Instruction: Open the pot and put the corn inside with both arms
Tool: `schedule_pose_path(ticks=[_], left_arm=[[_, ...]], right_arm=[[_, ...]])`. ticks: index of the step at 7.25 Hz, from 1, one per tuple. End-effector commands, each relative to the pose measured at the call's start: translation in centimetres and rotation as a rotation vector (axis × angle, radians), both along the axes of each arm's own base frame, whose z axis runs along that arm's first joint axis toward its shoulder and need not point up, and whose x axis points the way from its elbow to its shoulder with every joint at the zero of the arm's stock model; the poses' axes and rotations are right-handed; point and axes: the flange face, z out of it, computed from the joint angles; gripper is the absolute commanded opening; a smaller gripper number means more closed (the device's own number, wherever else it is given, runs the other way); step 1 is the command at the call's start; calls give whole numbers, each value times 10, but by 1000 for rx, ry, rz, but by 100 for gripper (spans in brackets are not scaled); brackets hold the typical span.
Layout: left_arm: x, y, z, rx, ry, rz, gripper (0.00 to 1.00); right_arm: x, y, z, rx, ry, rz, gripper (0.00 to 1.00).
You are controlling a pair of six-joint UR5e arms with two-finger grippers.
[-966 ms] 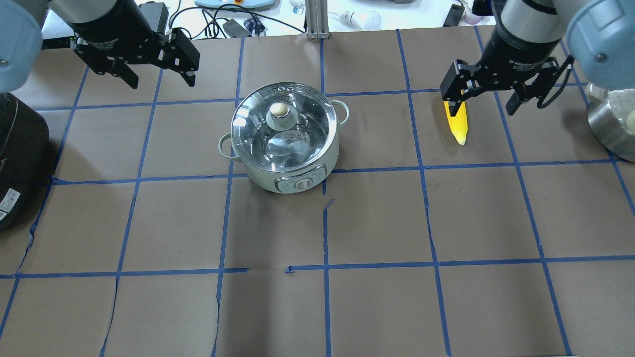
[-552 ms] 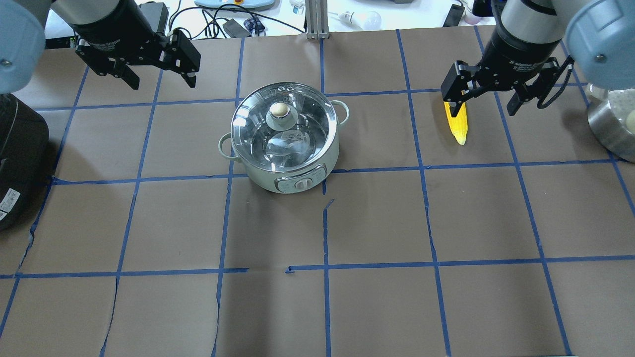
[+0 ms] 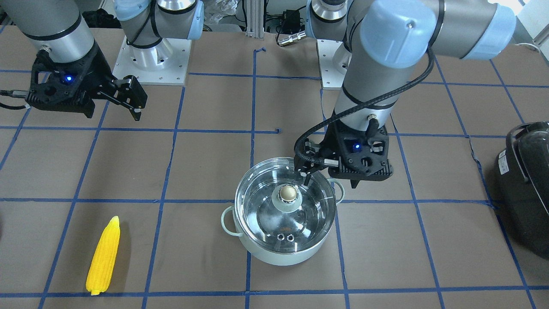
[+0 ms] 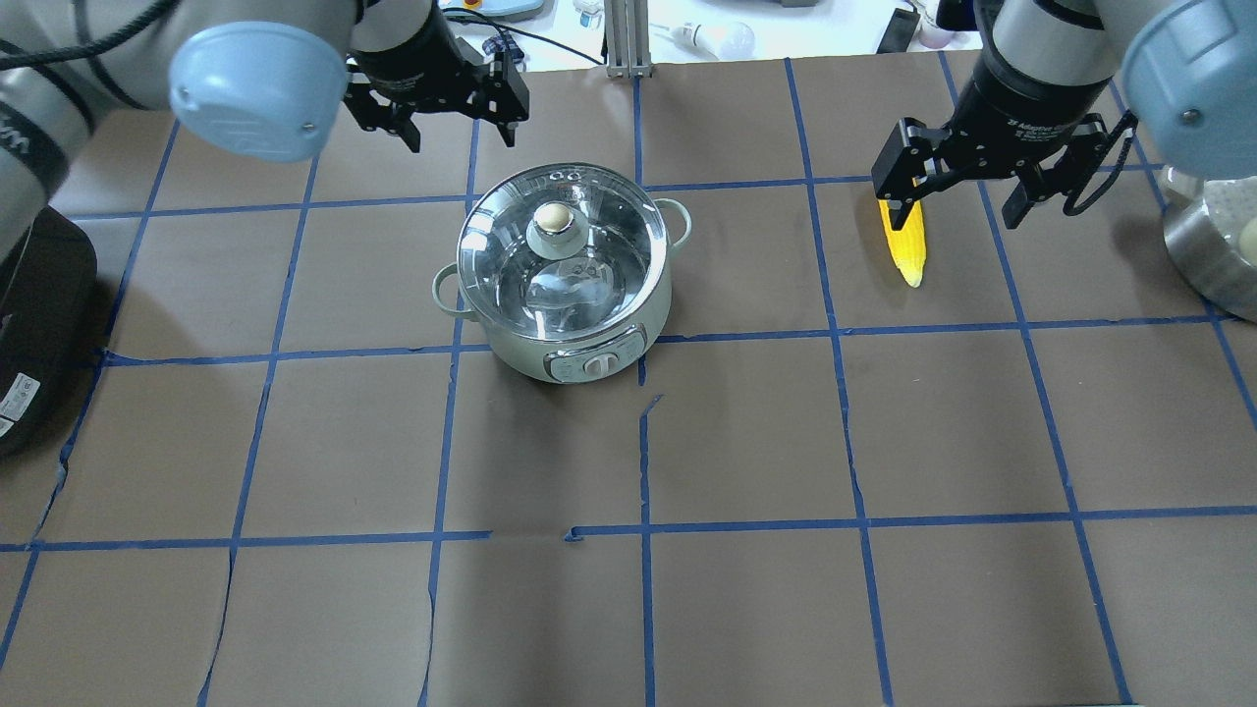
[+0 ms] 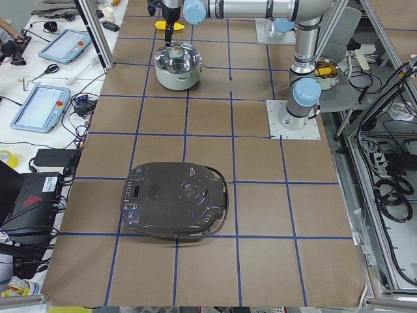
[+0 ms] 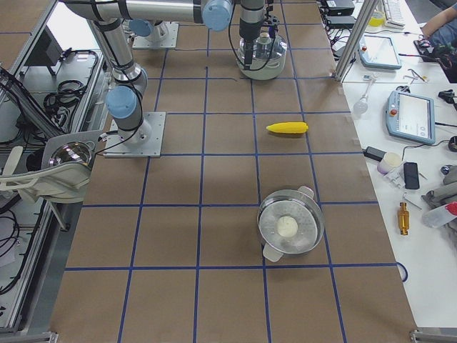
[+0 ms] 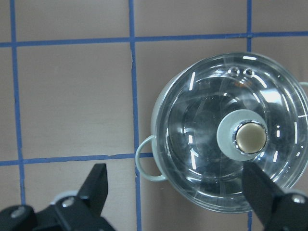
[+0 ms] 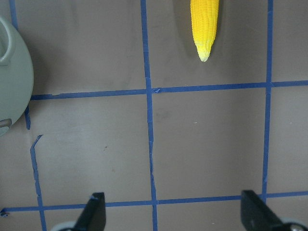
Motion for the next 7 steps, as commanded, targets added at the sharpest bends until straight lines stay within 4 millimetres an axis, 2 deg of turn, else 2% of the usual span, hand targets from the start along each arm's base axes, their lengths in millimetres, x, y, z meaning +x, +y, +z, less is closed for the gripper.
schedule_pose_path(ticks=[1, 2, 3, 4, 5, 6, 7], left_arm=[[-38, -15, -46, 9, 4, -9, 100], [-40, -17, -64, 37, 3, 6, 99], [-49, -16, -82, 63, -2, 9, 98], [-60, -8, -87, 69, -4, -4, 98], [-66, -4, -89, 73, -7, -29, 98], [-71, 10, -75, 61, -4, -44, 98], [-70, 16, -75, 63, -15, -57, 93]], right_arm=[[-9, -26, -12, -57, 1, -20, 100], [-16, -50, -27, -105, 18, -27, 100], [-23, -72, -55, -86, 17, -42, 100], [-43, -95, -78, -123, 29, -94, 100], [-66, -112, -115, -75, 19, -105, 100], [-89, -134, -149, -85, 17, -91, 100], [-93, -150, -183, -92, 18, -93, 100]])
